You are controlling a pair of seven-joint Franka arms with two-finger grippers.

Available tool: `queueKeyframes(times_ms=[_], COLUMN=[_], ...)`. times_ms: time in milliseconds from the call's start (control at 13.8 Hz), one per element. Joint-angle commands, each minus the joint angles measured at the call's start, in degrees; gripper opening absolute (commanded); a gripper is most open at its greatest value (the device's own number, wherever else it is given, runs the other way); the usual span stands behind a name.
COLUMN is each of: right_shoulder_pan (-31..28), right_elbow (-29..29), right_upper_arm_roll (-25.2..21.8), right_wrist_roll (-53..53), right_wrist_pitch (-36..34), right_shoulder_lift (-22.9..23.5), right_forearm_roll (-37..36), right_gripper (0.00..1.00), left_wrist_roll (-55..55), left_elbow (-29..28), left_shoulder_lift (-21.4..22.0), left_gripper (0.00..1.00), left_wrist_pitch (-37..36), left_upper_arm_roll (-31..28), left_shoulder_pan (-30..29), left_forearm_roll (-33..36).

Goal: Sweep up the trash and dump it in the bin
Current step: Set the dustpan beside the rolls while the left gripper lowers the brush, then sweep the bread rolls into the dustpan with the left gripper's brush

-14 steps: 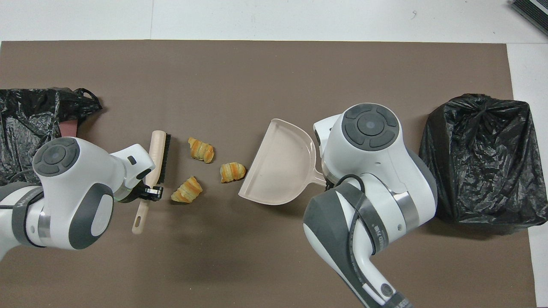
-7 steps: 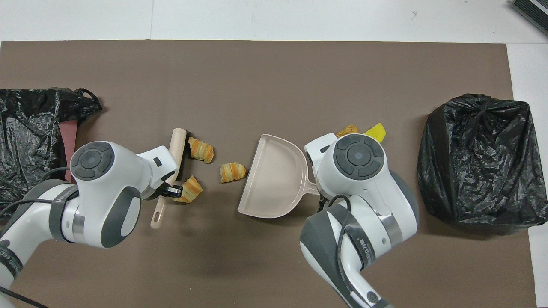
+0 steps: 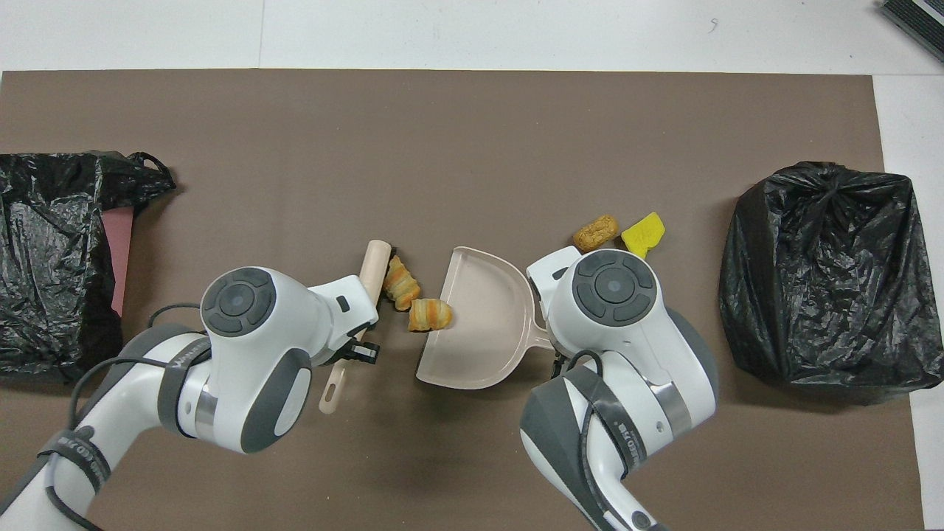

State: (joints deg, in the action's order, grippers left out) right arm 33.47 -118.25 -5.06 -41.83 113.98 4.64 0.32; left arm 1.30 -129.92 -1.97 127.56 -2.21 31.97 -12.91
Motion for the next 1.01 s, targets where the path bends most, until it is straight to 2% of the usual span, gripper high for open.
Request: queueKeyframes(times_ms=[0,145,506,795,940], right_shoulder_pan=[-0.51,-0.51,-1.30,-0.70,-0.60], right_elbow=[-2.60,-2.60,-2.60,-3.30,-3.66], right_upper_arm_roll=[0.14,0.14,0.14,0.22,0.22], right_wrist_roll=[-1.41,-1.32,-3.34,-2.73,-3.08], right_wrist_pitch=[1.34,1.25,1.60,3.78,6.08], right_shoulder_lift=[-2.18,-2.18,-2.09,-1.66,-1.21], right_forearm_roll=[-0.85,-0.85,-0.85,-0.76,-0.76], right_gripper=[0.00,0.00,0.00,0.00,0.00], left_wrist_roll=[5.08,9.67,19.77,24.78,26.46], left_elbow=[2.12,3.18,5.38,5.30,3.90], left_shoulder_lift=[0.22,0.39,4.78,6.98,7.94], left_gripper=[0.00,0.00,0.00,0.00,0.00], left_wrist_pitch=[0.67,0.50,-6.52,-17.50,-19.28], left_upper_arm_roll=[-0.87,-0.69,-1.74,-1.83,-1.83], left_shoulder_pan=[5.89,8.01,6.71,-1.19,-4.01], left_forearm_roll=[-4.05,-4.05,-4.05,2.70,5.43])
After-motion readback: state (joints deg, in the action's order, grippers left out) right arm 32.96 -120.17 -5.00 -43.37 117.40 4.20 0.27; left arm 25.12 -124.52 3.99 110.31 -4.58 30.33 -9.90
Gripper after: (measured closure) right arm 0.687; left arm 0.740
